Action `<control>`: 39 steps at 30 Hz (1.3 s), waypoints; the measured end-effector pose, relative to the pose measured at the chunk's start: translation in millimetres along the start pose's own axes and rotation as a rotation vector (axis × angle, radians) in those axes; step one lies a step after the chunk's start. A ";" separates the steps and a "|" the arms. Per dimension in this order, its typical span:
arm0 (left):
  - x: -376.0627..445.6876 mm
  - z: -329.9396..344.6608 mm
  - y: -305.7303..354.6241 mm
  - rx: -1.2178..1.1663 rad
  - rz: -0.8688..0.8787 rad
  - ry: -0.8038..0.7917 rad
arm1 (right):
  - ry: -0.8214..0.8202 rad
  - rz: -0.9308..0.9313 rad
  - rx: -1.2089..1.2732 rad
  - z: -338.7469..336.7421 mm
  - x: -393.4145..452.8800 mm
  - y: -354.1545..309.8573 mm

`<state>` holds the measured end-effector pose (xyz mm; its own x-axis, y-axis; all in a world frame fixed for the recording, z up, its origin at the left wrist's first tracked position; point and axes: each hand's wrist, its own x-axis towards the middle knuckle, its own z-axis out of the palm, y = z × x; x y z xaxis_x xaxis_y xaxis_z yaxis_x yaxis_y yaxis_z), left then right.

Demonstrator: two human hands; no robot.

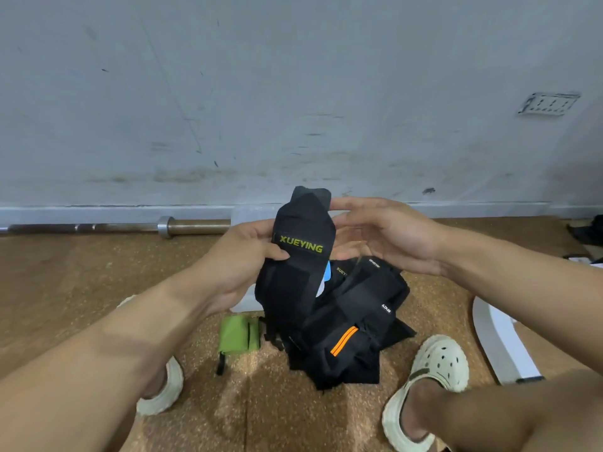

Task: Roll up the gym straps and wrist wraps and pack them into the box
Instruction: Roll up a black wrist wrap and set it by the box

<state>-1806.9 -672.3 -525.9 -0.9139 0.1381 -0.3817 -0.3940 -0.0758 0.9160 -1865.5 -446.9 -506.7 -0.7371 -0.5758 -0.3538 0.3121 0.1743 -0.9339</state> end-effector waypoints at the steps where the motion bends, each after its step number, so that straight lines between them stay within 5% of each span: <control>1: -0.4 0.4 -0.7 0.006 -0.008 -0.004 | 0.038 -0.031 -0.035 3.1 2.1 0.4; 8: -0.3 5.3 -4.9 0.029 -0.064 -0.036 | 0.223 -0.211 -0.262 12.0 11.3 2.2; 14: 20.6 -7.1 -26.8 0.155 -0.053 0.242 | 0.434 0.044 -0.417 -28.5 35.4 43.5; 18: 29.9 -6.5 -33.0 0.311 -0.046 0.185 | 0.188 0.346 -0.924 -57.1 56.4 96.6; 21: 33.9 -1.9 -33.1 0.341 -0.027 0.156 | 0.073 0.469 -1.046 -62.9 76.3 142.2; 30: 51.3 10.6 -43.5 0.303 0.002 0.190 | 0.054 0.606 -1.154 -62.9 107.4 267.2; 34: 54.9 12.1 -40.1 0.326 -0.002 0.157 | -0.025 0.550 -1.447 -65.6 107.5 283.1; 39: 57.4 11.9 -32.1 0.354 0.029 0.156 | 0.105 0.445 -1.575 -70.1 98.3 298.1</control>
<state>-1845.5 -650.2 -575.7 -0.9389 -0.0130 -0.3440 -0.3344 0.2723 0.9022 -1886.9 -395.6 -823.5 -0.8169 -0.2188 -0.5337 -0.3357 0.9327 0.1315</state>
